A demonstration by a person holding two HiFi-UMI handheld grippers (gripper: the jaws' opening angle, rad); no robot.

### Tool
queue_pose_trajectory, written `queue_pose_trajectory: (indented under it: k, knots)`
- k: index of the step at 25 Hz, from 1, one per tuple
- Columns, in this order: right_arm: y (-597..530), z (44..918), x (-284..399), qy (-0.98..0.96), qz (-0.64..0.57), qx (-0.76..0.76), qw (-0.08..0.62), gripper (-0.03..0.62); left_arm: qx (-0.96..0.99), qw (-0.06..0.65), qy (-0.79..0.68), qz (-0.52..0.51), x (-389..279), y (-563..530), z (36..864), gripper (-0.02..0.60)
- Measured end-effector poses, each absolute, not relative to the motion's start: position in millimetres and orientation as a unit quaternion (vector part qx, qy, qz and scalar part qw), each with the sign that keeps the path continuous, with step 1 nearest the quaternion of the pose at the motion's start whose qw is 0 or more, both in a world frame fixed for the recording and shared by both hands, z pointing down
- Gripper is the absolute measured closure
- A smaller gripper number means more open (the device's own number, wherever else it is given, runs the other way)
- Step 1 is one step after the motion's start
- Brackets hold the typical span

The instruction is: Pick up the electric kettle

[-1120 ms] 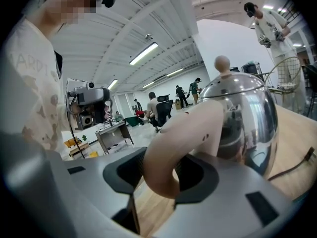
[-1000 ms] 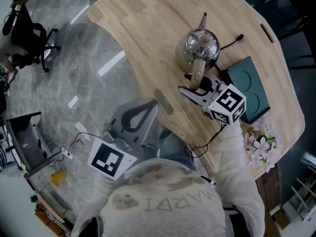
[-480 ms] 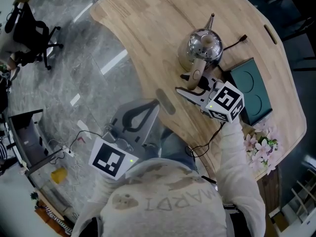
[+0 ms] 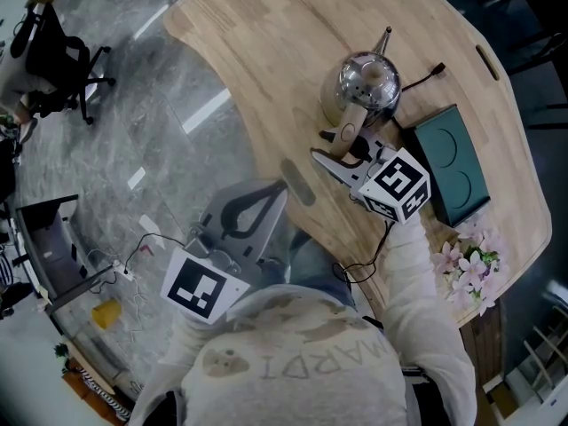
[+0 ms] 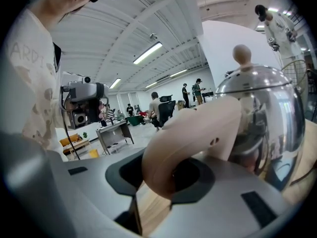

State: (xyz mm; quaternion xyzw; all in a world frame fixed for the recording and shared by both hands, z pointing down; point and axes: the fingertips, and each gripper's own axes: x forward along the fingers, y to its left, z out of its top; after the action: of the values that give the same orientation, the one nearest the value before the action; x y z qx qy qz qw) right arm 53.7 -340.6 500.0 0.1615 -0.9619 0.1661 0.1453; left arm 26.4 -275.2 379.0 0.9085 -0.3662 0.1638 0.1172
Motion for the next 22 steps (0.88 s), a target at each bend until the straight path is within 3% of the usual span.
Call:
queue_pose_trajectory:
  k: [22]
  knots:
    - [-327.5, 444.7, 46.2, -0.967, 0.136, 0.191, 0.099, 0.467, 0.895, 0.094, -0.404, 0.162, -5.5, -237.9, 361.2, 0.568]
